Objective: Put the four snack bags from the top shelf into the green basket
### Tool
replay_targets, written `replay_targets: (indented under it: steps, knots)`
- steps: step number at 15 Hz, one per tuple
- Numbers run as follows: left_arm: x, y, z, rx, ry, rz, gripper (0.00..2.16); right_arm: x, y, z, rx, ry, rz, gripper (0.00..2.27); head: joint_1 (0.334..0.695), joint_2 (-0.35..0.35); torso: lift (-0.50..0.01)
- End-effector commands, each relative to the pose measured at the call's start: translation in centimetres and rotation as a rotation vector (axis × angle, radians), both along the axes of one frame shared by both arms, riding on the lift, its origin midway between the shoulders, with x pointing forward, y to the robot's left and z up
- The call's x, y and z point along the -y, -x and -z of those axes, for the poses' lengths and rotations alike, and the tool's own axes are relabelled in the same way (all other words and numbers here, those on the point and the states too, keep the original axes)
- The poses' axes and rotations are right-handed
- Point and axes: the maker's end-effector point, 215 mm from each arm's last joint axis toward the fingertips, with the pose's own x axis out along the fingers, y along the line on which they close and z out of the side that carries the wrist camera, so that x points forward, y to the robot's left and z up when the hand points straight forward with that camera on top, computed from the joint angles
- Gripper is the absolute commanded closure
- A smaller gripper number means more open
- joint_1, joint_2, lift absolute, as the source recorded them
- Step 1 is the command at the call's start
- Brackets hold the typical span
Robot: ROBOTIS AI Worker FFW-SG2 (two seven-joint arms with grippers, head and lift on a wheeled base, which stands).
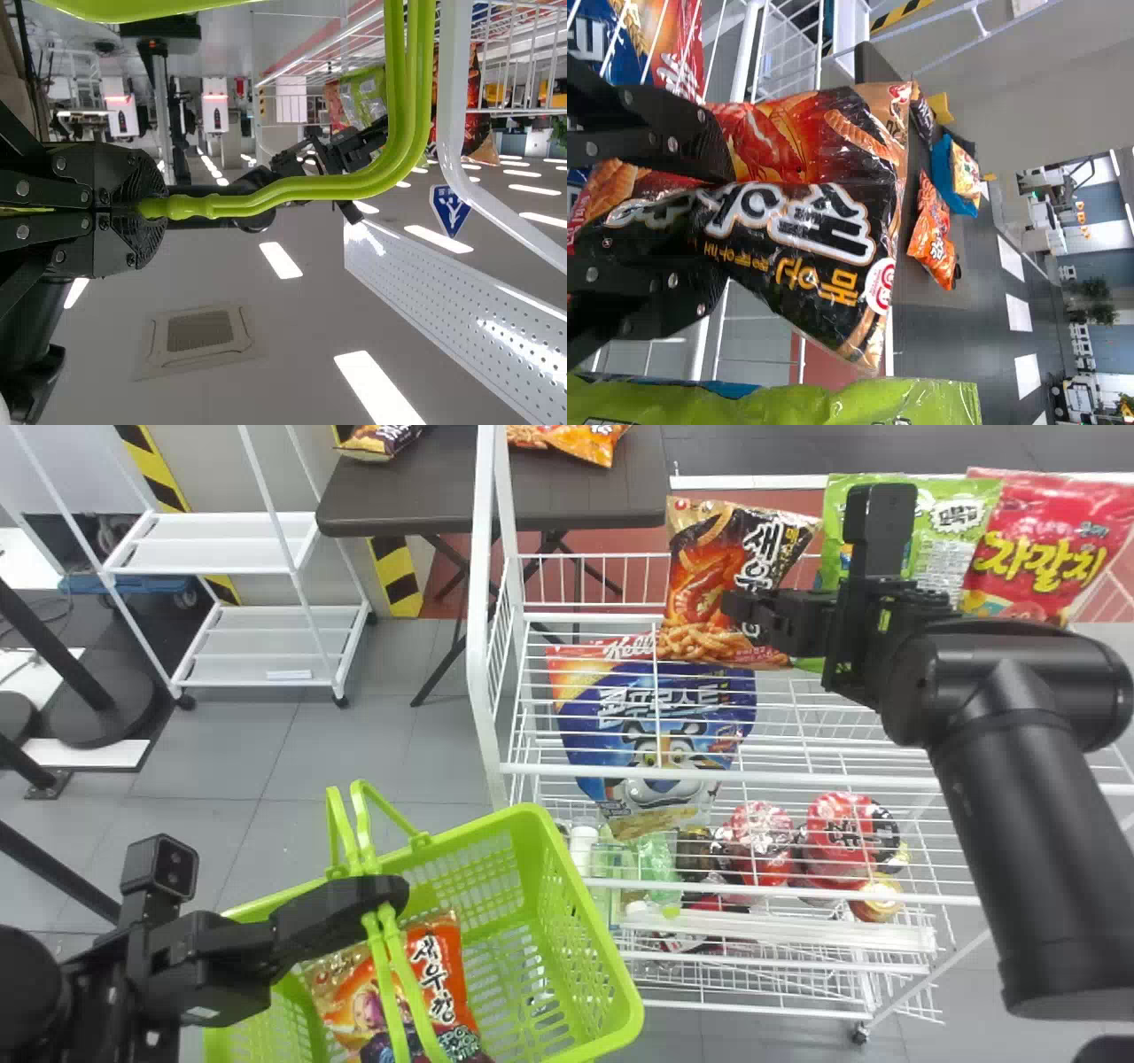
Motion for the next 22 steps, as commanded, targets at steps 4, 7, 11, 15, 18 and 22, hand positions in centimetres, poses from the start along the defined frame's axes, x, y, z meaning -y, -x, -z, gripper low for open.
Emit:
replay_targets:
  steps: [4,7,11,15,18,22]
  knots:
    - [-0.6,0.0,-0.2,0.001,0.008,-0.013,2.15,-1.7,6.2,-3.1,0.028,-0.089,-0.041,2.25,0.695,0.081,0.000]
    - [-0.7,0.0,-0.3,0.003,0.007,-0.014,2.15,-2.2,12.1,-5.1,-0.019,-0.158,-0.070,2.25,0.695,0.102,0.000]
    - [-0.6,0.0,-0.2,0.003,0.009,-0.013,2.15,-5.1,21.5,-4.8,-0.173,-0.211,-0.166,2.25,0.695,0.126,0.000]
    - [-0.4,-0.1,-0.3,0.004,0.014,-0.012,2.15,-11.0,29.5,-4.4,-0.365,-0.269,-0.360,2.25,0.695,0.198,0.000]
    - [-0.3,0.0,-0.2,0.003,0.014,-0.011,2.15,-15.1,32.2,-5.2,-0.394,-0.293,-0.480,2.25,0.695,0.270,0.000]
    - [-0.1,-0.1,-0.3,0.005,0.016,-0.008,2.15,-18.9,34.7,-3.7,-0.451,-0.278,-0.570,2.25,0.695,0.350,0.000]
